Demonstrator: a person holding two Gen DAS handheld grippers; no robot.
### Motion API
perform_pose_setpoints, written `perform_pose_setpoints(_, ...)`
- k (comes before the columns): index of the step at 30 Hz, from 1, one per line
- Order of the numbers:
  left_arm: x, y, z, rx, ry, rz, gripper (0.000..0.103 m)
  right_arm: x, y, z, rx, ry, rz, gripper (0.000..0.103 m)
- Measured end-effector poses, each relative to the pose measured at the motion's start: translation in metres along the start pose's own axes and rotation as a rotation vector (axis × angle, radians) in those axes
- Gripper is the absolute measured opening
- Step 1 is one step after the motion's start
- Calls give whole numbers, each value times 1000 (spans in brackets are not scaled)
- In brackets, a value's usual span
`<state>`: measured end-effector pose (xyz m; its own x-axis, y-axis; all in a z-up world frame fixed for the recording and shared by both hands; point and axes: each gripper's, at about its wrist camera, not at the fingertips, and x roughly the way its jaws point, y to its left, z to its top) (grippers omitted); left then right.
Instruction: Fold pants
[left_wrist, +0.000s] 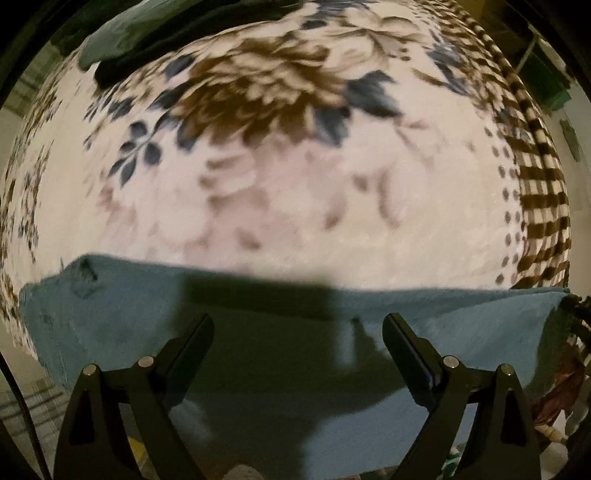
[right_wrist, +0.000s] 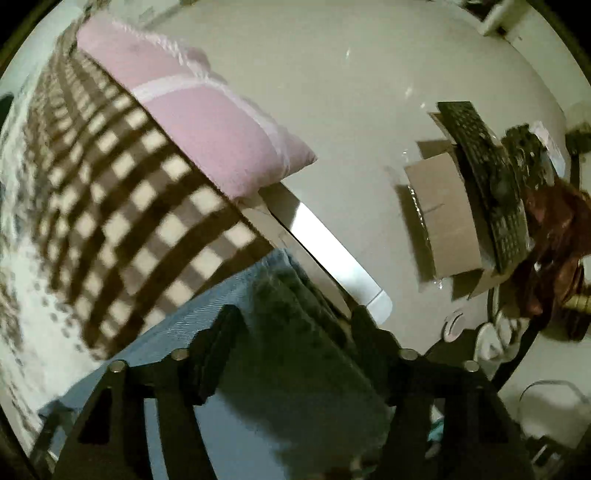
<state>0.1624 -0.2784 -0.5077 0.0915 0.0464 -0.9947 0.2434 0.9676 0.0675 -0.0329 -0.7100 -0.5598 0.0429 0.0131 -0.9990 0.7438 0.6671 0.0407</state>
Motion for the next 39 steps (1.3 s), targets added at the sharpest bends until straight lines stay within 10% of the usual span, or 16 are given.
perform_pose_setpoints(2, -2, -7, 4, 3, -11, -2, 93, -9, 14, -5, -62, -59, -42, 5)
perform_pose_setpoints(13, -13, 56, -10, -102, -36, 27, 93, -122, 10, -53, -86, -429, 12, 4)
perform_pose_setpoints(18, 1, 63, -8, -122, -42, 61, 93, -57, 11, -22, -99, -276, -46, 4)
perform_pose_setpoints(21, 2, 71, -14, -133, -26, 63, 93, -20, 11, -12, -71, -82, -11, 17)
perform_pose_setpoints(24, -7, 89, -29, -155, -36, 57, 93, -47, 34, -25, -128, -105, 23, 48)
perform_pose_setpoints(26, -10, 106, -38, -186, -40, 45, 93, -68, 69, -42, -186, -67, 110, 64)
perform_pose_setpoints(33, -14, 223, -60, -322, -61, 168, 93, -59, 309, -130, -551, 272, 491, 64)
perform_pose_setpoints(39, 32, 319, -72, -439, 45, 176, 93, -10, 486, -199, -866, 387, 431, 64)
